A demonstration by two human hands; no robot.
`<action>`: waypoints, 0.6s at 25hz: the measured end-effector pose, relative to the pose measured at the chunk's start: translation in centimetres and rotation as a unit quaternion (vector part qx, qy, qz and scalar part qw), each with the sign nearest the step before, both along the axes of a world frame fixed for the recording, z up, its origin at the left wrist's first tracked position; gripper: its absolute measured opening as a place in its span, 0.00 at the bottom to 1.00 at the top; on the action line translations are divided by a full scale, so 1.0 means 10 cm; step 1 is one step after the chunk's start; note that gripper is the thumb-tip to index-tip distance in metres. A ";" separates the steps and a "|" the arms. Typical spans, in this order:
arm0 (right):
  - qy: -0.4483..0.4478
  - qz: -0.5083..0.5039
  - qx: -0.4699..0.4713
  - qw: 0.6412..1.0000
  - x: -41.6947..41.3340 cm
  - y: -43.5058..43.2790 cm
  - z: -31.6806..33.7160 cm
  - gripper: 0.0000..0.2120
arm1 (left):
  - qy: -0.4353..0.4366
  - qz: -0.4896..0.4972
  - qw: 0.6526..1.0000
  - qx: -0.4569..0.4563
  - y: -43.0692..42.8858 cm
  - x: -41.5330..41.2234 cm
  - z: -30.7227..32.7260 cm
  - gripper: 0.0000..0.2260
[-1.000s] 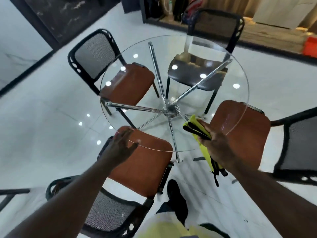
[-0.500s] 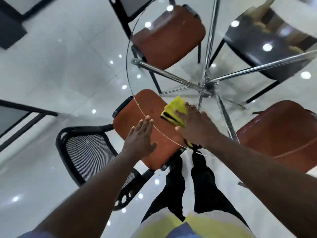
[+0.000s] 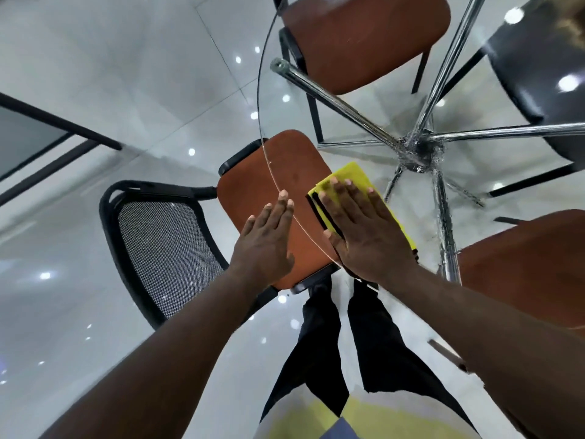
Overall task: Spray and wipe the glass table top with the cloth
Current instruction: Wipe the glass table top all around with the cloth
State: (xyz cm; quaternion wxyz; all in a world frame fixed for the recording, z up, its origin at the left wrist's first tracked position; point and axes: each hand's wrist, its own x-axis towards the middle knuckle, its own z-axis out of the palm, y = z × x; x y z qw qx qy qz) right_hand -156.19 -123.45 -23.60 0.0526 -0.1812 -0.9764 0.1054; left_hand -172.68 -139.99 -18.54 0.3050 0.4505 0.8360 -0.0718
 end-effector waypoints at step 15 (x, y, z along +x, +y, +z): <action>-0.025 0.021 0.026 0.999 -0.88 0.40 -0.12 0.29 | -0.031 0.078 0.994 0.073 -0.07 0.07 -0.19 0.45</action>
